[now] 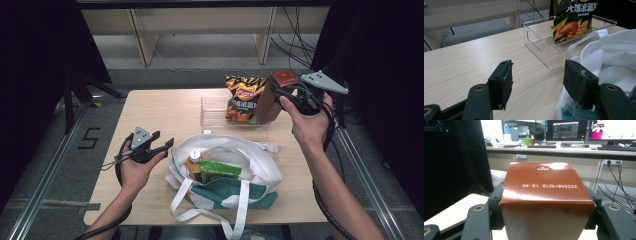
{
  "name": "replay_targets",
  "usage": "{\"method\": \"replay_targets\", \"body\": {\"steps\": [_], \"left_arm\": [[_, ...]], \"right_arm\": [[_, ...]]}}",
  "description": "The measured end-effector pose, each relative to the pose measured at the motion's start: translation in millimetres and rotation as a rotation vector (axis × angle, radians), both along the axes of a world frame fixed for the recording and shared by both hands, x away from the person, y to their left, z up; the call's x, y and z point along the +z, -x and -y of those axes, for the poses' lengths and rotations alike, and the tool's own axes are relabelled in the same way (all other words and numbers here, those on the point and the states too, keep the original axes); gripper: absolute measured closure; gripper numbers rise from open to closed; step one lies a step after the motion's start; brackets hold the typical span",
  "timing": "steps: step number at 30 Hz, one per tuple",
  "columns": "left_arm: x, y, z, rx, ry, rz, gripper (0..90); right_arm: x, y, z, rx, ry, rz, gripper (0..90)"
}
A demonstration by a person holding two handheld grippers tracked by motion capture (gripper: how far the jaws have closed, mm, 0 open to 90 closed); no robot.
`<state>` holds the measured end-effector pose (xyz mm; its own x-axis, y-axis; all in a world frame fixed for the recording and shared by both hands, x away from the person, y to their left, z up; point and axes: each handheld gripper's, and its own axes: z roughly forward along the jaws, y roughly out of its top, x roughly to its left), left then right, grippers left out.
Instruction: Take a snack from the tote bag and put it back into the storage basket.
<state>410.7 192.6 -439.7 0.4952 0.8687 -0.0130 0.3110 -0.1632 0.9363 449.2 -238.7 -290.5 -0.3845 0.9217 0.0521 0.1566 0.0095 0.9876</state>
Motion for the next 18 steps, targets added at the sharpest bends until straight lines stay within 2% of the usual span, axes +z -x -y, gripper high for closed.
{"method": "replay_targets", "body": {"steps": [18], "left_arm": [[-0.2,-0.4,-0.5,0.0,-0.001,-0.001,39.8]], "right_arm": [[-9.3,-21.9,-4.5,-0.032,-0.001,-0.024,38.9]]}}
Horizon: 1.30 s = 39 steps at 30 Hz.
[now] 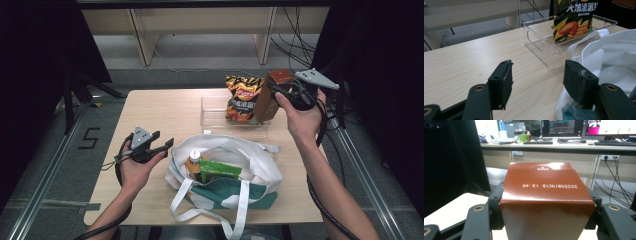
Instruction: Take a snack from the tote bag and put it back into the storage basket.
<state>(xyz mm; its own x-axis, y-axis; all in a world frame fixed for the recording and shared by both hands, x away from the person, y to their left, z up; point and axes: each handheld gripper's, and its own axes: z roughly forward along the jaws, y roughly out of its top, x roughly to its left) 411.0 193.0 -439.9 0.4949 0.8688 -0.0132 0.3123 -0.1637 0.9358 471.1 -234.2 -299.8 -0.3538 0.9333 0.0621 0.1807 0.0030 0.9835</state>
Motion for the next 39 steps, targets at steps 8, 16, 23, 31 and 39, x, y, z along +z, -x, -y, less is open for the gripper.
{"method": "replay_targets", "body": {"steps": [8,16,23,31,39], "left_arm": [[-0.3,-0.2,-0.1,0.001,0.002,-0.001,39.8],[-0.1,-0.2,0.2,0.0,0.001,-0.001,39.7],[-0.2,-0.2,0.3,0.0,0.001,-0.001,39.7],[-0.5,-0.3,0.6,0.0,0.001,-0.002,39.7],[-0.4,-0.2,0.7,-0.001,0.0,-0.001,39.7]], "right_arm": [[-1.9,-4.6,0.5,-0.003,0.005,-0.006,38.9],[-3.9,-9.6,-0.1,-0.013,0.0,-0.015,38.9],[-5.5,-15.2,0.2,-0.019,0.003,-0.009,38.9],[-9.8,-22.4,-0.1,-0.027,0.005,-0.019,38.9],[-15.5,-28.8,-2.6,-0.033,0.011,-0.034,38.9]]}}
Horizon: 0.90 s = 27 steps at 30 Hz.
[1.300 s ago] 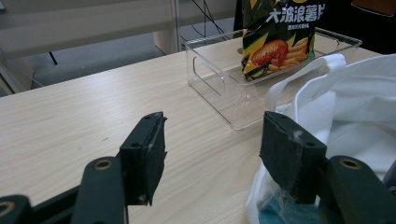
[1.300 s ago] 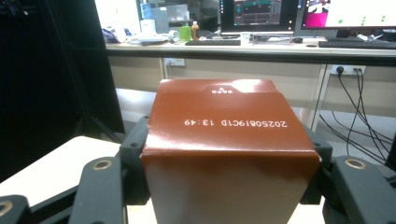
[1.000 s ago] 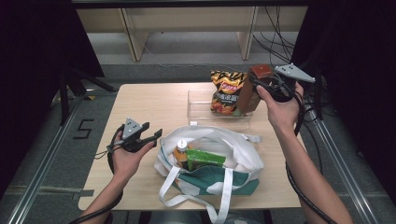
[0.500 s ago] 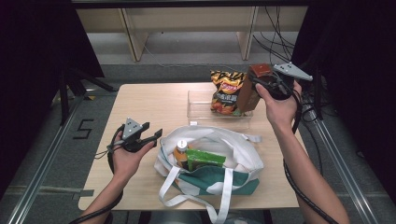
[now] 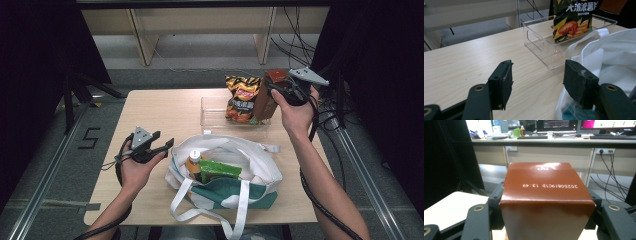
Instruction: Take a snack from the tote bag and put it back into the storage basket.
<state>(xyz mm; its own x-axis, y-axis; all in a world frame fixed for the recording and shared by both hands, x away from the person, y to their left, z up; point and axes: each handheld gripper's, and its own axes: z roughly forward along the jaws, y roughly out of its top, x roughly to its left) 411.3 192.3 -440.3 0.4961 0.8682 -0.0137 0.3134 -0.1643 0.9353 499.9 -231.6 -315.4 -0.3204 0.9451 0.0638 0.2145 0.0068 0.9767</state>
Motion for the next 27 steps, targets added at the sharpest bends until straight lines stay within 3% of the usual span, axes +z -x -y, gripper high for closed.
{"method": "replay_targets", "body": {"steps": [27], "left_arm": [[-1.3,0.7,2.2,-0.009,-0.003,-0.002,39.7]], "right_arm": [[-16.2,-10.2,-9.6,-0.057,0.023,-0.02,38.8]]}}
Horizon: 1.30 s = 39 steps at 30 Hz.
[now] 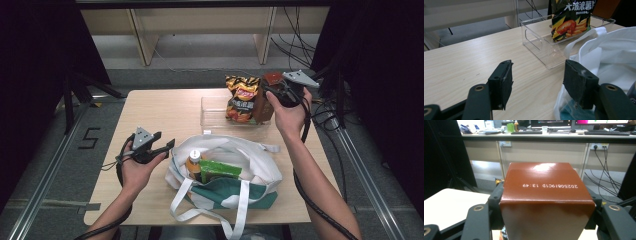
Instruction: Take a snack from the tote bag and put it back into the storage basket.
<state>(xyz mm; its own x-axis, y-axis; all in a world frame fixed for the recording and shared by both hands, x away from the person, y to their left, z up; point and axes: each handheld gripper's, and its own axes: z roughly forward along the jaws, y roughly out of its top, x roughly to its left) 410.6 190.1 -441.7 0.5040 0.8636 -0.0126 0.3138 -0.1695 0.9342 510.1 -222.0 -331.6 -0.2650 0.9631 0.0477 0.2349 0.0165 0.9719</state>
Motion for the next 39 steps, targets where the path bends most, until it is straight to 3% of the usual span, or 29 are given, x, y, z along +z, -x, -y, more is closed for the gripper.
{"method": "replay_targets", "body": {"steps": [16,22,23,24,39], "left_arm": [[0.0,-0.7,-0.7,-0.003,0.009,0.001,39.7],[0.1,-0.4,-0.2,-0.002,0.006,0.003,39.7],[-0.1,-0.5,-0.2,-0.003,0.007,0.002,39.7],[-0.1,-0.5,-0.3,-0.003,0.007,0.003,39.7],[0.2,-0.3,-0.6,-0.002,0.003,0.0,39.6]], "right_arm": [[-7.1,-5.6,-1.6,-0.019,0.026,-0.009,38.8],[-9.1,-6.4,-3.0,-0.032,0.013,-0.022,38.8],[-9.5,-7.6,-1.7,-0.025,0.03,-0.013,38.7],[-9.5,-6.6,-3.7,-0.039,0.004,-0.029,38.8],[-15.1,-11.1,-3.0,-0.039,0.024,-0.031,38.7]]}}
